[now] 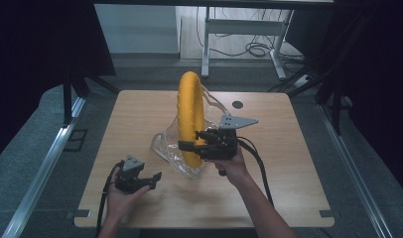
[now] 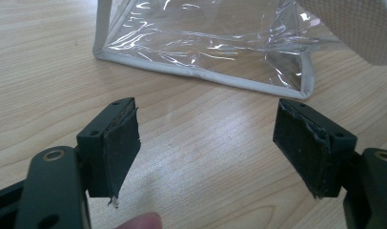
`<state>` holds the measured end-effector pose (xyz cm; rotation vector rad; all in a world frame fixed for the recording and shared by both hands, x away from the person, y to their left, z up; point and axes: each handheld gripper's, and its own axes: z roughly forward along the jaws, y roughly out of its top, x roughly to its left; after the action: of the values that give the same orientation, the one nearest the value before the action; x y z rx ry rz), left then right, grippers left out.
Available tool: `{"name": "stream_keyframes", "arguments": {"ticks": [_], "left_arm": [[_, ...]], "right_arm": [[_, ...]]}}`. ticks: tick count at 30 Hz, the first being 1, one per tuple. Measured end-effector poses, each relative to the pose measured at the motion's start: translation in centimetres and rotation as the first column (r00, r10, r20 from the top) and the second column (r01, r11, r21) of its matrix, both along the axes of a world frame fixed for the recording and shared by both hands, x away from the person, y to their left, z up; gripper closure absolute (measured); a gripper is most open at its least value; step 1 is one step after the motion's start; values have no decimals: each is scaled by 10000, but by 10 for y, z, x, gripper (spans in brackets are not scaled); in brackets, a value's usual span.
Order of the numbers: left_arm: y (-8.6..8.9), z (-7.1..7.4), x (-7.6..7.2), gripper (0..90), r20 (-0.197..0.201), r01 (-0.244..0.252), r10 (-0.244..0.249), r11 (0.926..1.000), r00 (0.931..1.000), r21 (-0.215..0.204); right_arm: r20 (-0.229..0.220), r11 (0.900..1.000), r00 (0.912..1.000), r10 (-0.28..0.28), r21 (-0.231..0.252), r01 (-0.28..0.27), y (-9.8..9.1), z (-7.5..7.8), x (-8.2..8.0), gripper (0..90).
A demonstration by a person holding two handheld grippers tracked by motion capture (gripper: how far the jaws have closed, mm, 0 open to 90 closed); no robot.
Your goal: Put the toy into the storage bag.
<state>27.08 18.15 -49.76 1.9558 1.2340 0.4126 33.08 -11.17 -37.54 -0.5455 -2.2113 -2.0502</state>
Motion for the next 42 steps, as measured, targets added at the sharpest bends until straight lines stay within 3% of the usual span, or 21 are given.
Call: {"name": "stream_keyframes", "arguments": {"ticks": [18, 25, 31, 42], "left_arm": [[1, 0, 0, 239, 32, -28, 28, 10000, 10000, -18], [0, 0, 0, 239, 33, -17, 17, 10000, 10000, -31], [0, 0, 0, 239, 43, -16, 16, 10000, 10000, -23], [0, 0, 0, 239, 31, 8, -8, 10000, 10000, 17]], "right_arm": [[-579, 9999, 9982, -138, 4, 139, 1, -25, 14, 501], [-802, 9993, 9962, -331, -197, 317, -1, -30, 20, 491], [-453, 9950, 9956, -815, -610, 787, -2, -30, 19, 469], [-153, 9915, 9936, -1120, -687, 1107, -3, -31, 17, 451]]}}
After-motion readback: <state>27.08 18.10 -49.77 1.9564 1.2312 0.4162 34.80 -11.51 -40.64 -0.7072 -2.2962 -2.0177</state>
